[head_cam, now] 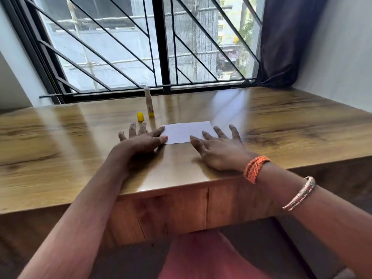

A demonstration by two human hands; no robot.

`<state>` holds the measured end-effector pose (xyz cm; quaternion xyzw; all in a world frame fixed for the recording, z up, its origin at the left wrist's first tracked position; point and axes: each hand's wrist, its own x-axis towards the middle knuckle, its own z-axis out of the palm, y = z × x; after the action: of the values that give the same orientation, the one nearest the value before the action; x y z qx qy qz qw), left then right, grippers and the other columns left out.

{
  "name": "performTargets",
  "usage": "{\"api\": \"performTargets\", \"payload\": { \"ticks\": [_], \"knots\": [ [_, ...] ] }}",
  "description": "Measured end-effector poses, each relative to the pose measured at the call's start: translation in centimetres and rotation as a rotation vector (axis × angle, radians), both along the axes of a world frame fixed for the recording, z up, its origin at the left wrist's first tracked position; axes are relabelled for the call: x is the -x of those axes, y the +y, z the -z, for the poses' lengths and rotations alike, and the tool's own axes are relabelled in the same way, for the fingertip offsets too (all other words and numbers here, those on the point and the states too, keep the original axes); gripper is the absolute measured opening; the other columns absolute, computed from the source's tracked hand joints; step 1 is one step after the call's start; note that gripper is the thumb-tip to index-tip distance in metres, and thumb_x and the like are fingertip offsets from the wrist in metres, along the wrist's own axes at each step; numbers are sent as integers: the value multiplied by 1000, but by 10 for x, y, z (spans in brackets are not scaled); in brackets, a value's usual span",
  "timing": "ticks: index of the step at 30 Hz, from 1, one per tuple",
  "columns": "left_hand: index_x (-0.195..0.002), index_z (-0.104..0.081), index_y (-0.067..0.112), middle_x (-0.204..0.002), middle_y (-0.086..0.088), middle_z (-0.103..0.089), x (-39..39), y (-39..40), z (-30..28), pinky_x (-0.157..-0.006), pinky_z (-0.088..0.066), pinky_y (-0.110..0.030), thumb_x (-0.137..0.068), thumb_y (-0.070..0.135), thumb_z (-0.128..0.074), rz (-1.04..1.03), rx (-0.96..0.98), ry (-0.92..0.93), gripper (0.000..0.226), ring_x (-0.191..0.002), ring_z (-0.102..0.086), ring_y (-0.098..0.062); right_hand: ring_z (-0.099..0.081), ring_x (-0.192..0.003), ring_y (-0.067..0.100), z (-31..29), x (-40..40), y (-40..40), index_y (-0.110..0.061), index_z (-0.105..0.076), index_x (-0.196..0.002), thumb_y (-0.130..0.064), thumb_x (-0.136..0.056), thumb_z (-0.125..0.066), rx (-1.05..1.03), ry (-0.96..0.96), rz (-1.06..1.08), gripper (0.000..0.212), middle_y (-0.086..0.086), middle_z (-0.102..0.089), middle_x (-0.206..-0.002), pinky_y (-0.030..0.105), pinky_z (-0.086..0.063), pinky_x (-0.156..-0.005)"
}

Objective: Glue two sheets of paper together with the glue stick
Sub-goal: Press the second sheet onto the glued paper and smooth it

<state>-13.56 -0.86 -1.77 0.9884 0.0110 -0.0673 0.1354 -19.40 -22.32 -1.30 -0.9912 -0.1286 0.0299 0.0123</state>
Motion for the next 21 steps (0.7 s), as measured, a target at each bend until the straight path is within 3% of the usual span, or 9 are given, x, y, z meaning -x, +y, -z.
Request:
{"api": "performTargets", "payload": {
  "ticks": [8, 11, 17, 21],
  "knots": [
    [-140, -12, 56, -160, 3, 9, -1, 0, 2, -112, 12, -57, -89, 66, -27, 20, -39, -14, 54, -144, 21, -21, 18, -146, 23, -16, -12, -34, -35, -18, -150, -60, -95, -1, 31, 96, 215, 62, -2, 1, -161, 55, 20, -110],
    [-141, -7, 55, -159, 2, 13, -1, 1, 4, -112, 11, -57, -88, 67, -28, 21, -46, -38, 58, -145, 20, -21, 18, -146, 25, -21, -25, -9, -31, -13, -151, -61, -94, -3, 104, 19, 191, 65, 1, 8, -160, 56, 23, -107],
    [-143, 4, 49, -159, 0, 16, 2, -1, 2, -113, 9, -55, -86, 69, -27, 17, -67, -42, 68, -145, 20, -22, 8, -148, 19, -2, -71, 53, -25, 0, -152, -57, -97, -12, -60, 73, -12, 64, -1, 5, -161, 53, 16, -113],
    [-147, -1, 43, -159, 0, 12, 0, -2, 3, -113, 9, -55, -88, 67, -26, 25, -106, -16, 68, -145, 20, -22, 7, -148, 24, 6, -90, 34, -26, -4, -152, -59, -96, -10, -66, 29, 119, 65, 1, 3, -161, 58, 23, -108]
  ]
}}
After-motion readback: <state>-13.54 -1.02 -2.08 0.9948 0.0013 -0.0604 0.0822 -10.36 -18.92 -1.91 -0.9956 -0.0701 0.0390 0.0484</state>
